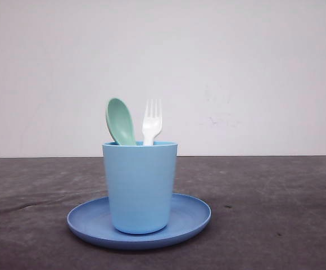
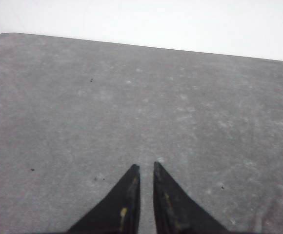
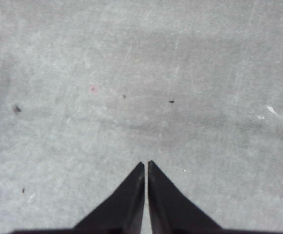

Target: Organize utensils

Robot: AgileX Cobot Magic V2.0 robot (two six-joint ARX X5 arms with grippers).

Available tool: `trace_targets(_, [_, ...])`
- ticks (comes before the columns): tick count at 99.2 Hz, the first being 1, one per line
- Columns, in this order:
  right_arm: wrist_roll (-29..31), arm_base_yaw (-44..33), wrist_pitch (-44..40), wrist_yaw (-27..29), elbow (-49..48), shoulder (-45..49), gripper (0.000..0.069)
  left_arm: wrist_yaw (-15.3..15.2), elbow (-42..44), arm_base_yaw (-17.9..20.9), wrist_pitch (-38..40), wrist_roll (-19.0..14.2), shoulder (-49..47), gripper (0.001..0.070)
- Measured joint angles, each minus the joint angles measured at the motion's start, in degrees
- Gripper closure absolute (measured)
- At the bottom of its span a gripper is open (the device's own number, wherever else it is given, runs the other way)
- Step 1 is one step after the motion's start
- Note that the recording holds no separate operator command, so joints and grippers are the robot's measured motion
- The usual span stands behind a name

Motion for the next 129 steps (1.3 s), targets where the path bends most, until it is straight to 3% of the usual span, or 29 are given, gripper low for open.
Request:
trace_targets(60, [0.00, 0.13, 0.26, 0.02, 0.00, 0.00, 0.0681, 0.00, 0.00, 0.00, 0.00, 0.00, 0.00, 0.0685])
trace_targets(69, [-1.03, -0.42, 1.68, 2.93, -0.17, -1.64, 0.0681, 0.00, 0.00, 0.00, 0.00, -0.02, 0.00, 0.0685])
trace_targets(89, [-3.37, -4.59, 10.95, 2.10, -7.61, -15.65, 0.0681, 0.00, 0.00, 0.00, 0.00, 0.00, 0.00, 0.0685])
trace_targets(114, [-4.15, -5.35, 28.68, 1.60, -27.89, -37.18, 0.0681, 0.00, 0.00, 0.00, 0.00, -0.02, 0.00, 0.0685])
trace_targets(129, [-4.07, -5.38, 33.77, 1.55, -39.12, -48.74, 0.0681, 0.00, 0.00, 0.00, 0.00, -0.02, 0.00, 0.0685])
